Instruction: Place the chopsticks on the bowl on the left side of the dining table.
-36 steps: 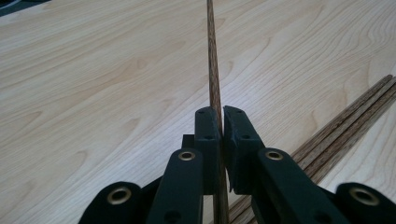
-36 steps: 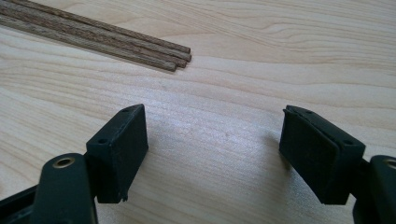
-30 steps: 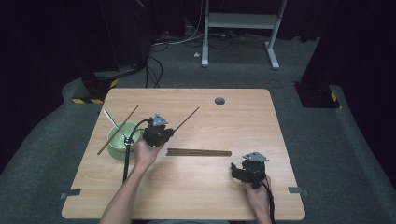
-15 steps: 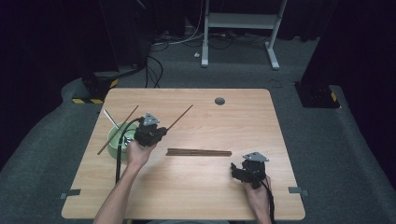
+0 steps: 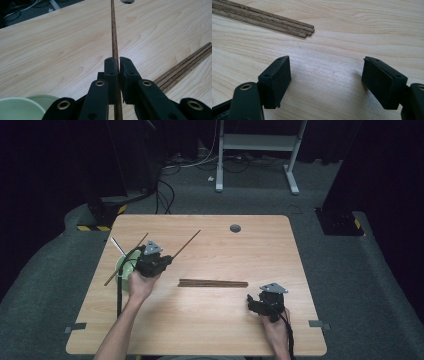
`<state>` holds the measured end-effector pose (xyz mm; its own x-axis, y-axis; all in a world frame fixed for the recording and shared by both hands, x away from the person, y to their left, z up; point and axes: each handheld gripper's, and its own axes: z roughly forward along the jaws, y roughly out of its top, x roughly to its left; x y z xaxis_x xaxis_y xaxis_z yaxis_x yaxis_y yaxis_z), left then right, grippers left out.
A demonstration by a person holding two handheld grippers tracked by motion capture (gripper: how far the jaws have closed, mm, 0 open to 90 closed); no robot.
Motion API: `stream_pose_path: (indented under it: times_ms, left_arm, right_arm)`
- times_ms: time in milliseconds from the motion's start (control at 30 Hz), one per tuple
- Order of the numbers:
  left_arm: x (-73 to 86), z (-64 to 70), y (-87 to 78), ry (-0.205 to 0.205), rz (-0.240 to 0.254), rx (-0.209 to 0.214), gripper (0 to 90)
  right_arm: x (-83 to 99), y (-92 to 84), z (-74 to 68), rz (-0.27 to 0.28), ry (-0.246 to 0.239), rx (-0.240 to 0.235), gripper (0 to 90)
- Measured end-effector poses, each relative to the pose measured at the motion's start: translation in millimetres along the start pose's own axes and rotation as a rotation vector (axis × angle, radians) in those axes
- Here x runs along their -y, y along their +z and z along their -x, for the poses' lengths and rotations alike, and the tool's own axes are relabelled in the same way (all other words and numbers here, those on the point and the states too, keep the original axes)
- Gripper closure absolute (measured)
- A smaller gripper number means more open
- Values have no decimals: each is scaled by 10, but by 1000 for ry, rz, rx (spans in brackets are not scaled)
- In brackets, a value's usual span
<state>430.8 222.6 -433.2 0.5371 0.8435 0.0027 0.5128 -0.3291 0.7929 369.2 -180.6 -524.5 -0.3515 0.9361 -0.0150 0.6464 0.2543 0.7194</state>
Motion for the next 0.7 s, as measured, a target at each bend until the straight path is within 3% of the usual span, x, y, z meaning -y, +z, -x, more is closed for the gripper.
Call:
stream_pose_path:
  times_ms: [333, 700]
  left_arm:
    - [27, -70, -125, -11, 16, -10, 841]
    - [143, -252, -295, -50, 18, -43, 841]
  right_arm:
    - [0, 0, 0, 0, -1, 0, 228]
    - [0, 0, 0, 0, 0, 0, 228]
